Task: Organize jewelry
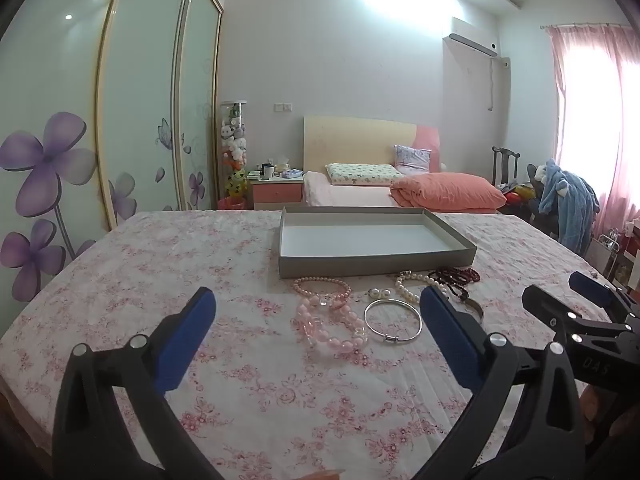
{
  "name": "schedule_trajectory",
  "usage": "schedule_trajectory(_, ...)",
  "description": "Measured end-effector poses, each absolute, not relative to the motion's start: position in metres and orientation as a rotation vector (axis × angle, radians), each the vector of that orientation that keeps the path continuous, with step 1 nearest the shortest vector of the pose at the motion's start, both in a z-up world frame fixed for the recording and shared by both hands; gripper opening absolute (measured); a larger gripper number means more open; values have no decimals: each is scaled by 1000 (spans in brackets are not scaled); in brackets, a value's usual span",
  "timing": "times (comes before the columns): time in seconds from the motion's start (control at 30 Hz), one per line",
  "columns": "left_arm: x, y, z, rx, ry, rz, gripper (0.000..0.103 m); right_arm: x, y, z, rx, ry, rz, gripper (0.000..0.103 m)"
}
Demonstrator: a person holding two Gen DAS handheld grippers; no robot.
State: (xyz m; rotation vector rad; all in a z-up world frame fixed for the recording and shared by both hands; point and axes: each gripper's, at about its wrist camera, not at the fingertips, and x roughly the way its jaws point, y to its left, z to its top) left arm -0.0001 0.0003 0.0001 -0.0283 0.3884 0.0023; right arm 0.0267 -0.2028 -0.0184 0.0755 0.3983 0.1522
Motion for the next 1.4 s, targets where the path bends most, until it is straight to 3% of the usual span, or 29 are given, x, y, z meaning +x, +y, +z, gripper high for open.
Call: schedule_trajectory(1.4, 1, 4, -3, -29, 393, 7, 99, 26, -204, -15, 78, 395, 154, 101)
